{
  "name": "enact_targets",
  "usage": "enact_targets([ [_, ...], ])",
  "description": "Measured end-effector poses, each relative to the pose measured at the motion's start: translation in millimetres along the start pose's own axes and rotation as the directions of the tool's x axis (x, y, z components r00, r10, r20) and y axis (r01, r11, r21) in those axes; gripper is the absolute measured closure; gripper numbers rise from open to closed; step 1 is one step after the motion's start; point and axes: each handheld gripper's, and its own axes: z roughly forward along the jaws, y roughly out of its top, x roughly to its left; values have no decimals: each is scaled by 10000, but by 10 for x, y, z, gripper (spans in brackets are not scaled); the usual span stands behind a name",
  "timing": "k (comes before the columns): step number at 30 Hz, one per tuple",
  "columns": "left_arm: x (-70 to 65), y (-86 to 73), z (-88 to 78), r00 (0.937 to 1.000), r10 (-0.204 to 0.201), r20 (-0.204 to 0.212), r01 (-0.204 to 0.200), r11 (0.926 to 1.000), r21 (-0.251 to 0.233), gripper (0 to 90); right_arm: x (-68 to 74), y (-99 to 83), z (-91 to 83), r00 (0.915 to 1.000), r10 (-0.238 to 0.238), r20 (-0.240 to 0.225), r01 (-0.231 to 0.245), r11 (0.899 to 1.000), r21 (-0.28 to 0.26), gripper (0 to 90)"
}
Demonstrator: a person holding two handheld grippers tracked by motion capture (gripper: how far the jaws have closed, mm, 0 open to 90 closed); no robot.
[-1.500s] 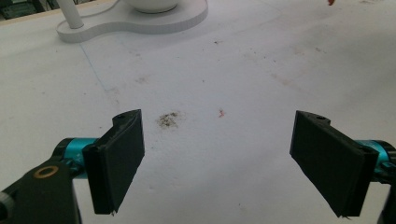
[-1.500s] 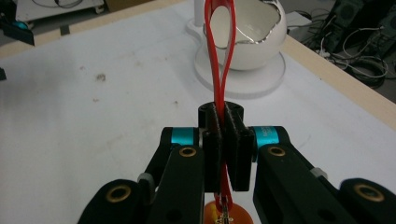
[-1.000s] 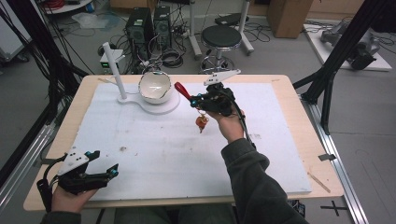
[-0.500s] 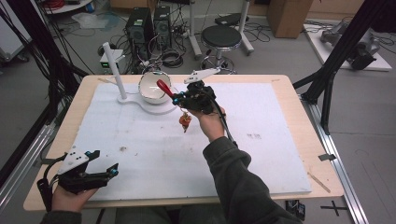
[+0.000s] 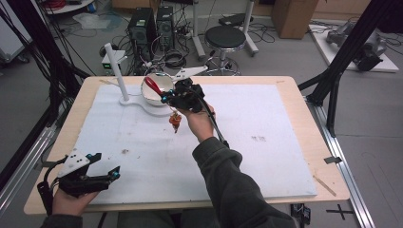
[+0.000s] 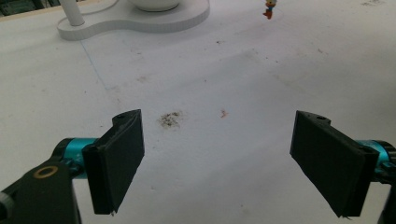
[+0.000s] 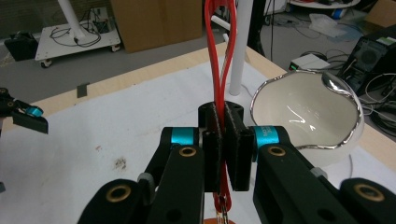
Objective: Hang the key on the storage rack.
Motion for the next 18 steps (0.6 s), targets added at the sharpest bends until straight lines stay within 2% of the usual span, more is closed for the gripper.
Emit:
enact_targets([
  [8, 10, -4, -9, 10000, -29, 21, 29, 10000, 2, 181, 41, 69, 154, 9999, 80, -71, -80, 9999, -120, 864],
  [18, 25, -10, -18, 10000, -61, -17, 61, 10000, 12, 180, 81, 162, 354, 9992, 132, -379, -136, 9999, -102, 864],
])
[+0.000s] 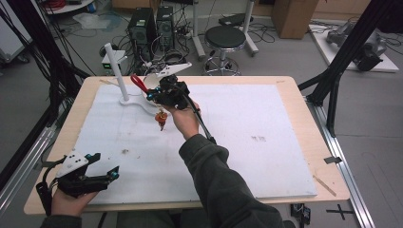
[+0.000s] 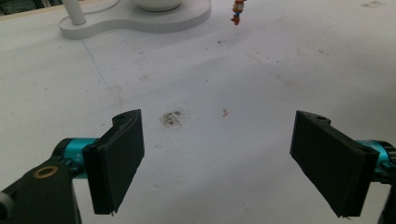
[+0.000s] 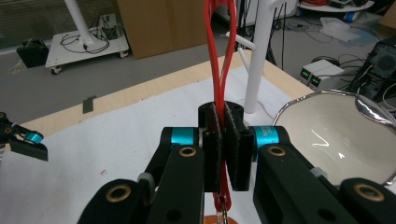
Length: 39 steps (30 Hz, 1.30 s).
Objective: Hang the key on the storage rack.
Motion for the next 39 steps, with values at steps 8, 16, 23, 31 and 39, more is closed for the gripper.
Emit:
enact_targets([
  [8, -3, -8, -8, 10000, -40, -8, 40, 10000, -28, 180, 3, 60, 142, 10000, 26, 33, -26, 10000, -17, 864],
  [16, 6, -10, -13, 10000, -46, -8, 46, 10000, -25, 180, -3, 106, 276, 9998, 115, 159, -116, 9999, 54, 864],
  [23, 9, -12, -17, 10000, -59, -18, 59, 10000, -23, 180, 12, 148, 390, 9996, -96, 252, 96, 10000, 9, 864],
  [31, 19, -16, -20, 10000, -58, -28, 58, 10000, -12, 180, 11, 169, 511, 9993, -80, 367, 79, 10000, 17, 863],
  [39, 25, -20, -23, 9999, -131, -54, 131, 9999, -47, 180, -21, 142, 630, 9987, -75, 495, 68, 9999, 148, 864],
])
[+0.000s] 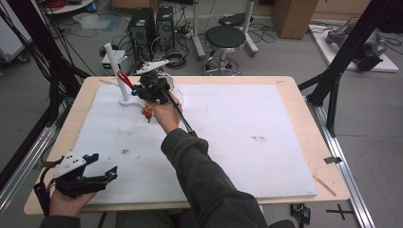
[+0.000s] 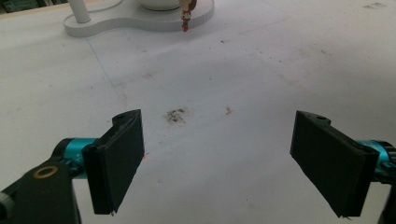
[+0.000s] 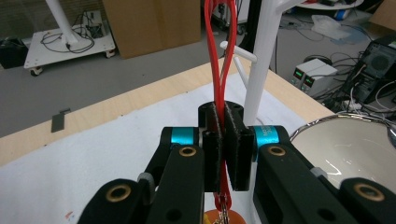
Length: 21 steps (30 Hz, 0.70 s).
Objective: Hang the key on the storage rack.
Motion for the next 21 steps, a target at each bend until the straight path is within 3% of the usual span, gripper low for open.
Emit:
enact_targets([
  [6, 1, 1, 6, 10000, 35, 36, -35, 10000, 30, 180, 1, 0, 70, 9999, 98, 121, -99, 9999, 138, 864],
  [21, 6, -4, 7, 10000, 67, 21, -67, 10000, 64, 180, 70, 62, 346, 9991, -180, 383, 164, 9989, 436, 864],
])
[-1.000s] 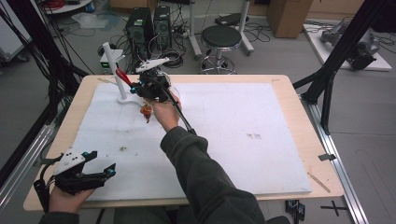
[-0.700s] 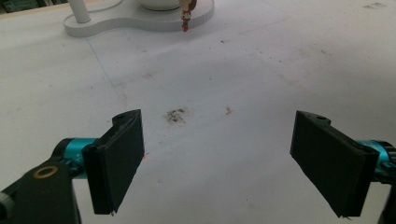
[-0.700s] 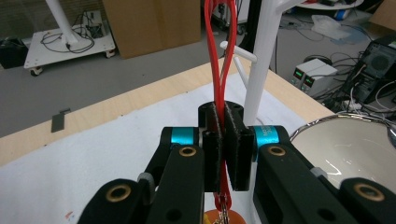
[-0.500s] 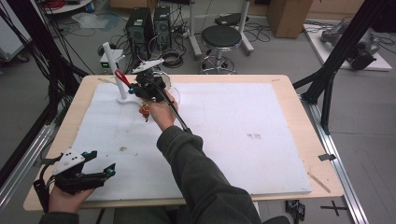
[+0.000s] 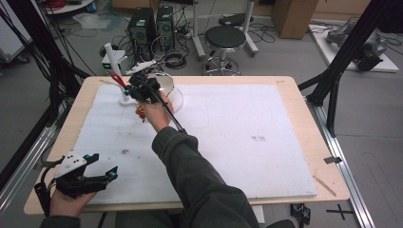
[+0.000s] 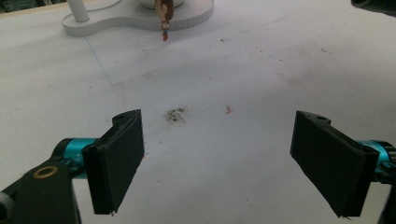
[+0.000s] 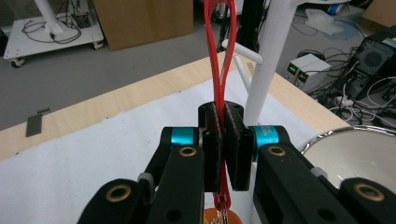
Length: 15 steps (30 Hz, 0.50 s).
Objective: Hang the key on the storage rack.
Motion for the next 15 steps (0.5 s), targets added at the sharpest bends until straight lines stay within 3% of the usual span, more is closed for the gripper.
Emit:
enact_targets([
  [5, 4, 0, 0, 10000, -5, 9, 5, 10000, 0, 180, 31, 52, 110, 9997, -193, 147, 192, 9997, 117, 864],
  [15, 4, -1, 6, 10000, -11, 25, 11, 10000, -22, 180, 21, 41, 263, 9991, -136, 405, 119, 9990, 421, 863],
])
